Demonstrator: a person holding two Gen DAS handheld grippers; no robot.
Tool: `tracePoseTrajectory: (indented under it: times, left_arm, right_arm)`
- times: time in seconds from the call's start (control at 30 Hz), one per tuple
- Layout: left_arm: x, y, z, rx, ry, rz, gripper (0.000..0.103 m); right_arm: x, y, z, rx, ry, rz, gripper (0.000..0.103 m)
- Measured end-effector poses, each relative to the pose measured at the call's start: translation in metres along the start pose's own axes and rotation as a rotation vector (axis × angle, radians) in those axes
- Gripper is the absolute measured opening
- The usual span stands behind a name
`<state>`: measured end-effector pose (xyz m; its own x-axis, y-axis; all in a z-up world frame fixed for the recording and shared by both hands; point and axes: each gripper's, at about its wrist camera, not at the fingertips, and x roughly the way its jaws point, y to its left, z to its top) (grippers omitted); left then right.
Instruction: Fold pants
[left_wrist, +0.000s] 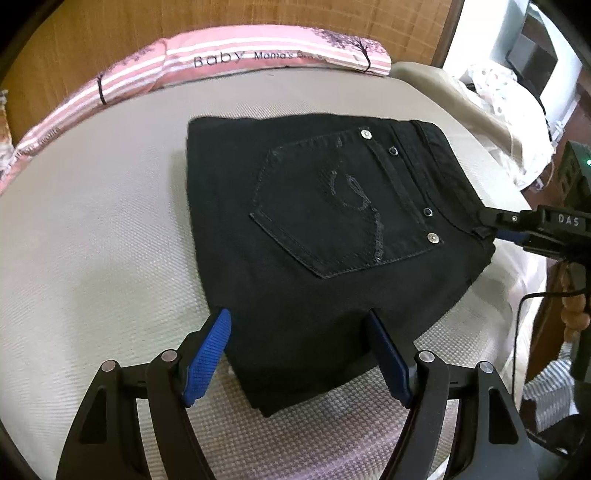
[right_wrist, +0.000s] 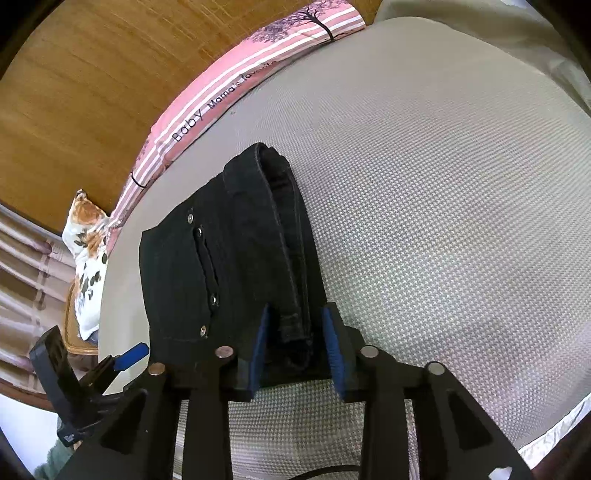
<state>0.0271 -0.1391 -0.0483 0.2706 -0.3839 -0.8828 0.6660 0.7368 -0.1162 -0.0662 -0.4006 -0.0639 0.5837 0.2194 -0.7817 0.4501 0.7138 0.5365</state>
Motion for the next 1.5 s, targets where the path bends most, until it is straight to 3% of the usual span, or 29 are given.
tracePoseTrajectory:
  times: [0.13, 0.27, 0.43, 0.63, 0.8, 1.07, 1.17, 1.5]
  left_arm:
    - [-0.01, 0.008, 0.003, -0.013, -0.041, 0.016, 0.075]
    - [-0.016, 0.036, 0.008, -0.113, -0.056, -0.031, 0.075]
    - [-0.01, 0.07, 0.011, -0.266, -0.024, -0.114, 0.075]
    - [0.008, 0.088, 0.005, -0.374, 0.045, -0.213, 0.075]
    - [0.02, 0.096, 0.004, -0.438, 0.079, -0.29, 0.075]
    - [0.027, 0.101, 0.012, -0.45, 0.076, -0.354, 0.075]
    - [0.031, 0.099, 0.019, -0.436, 0.077, -0.371, 0.075]
    - [0.041, 0.103, 0.035, -0.452, 0.034, -0.446, 0.075]
  right_arm:
    - [-0.004, 0.001, 0.003, -0.002, -0.002, -0.023, 0.04]
    - [-0.007, 0.0, 0.009, -0.008, -0.003, 0.0, 0.047]
    - [-0.001, -0.009, 0.019, 0.003, 0.031, 0.051, 0.05]
    - [0.013, -0.025, 0.024, 0.037, 0.067, 0.105, 0.056]
    - [0.022, -0.038, 0.03, 0.059, 0.089, 0.172, 0.056]
    - [0.041, -0.042, 0.041, 0.038, 0.138, 0.298, 0.056]
    - [0.055, -0.035, 0.045, 0.021, 0.177, 0.344, 0.045]
    - [0.078, -0.023, 0.061, 0.009, 0.175, 0.411, 0.035]
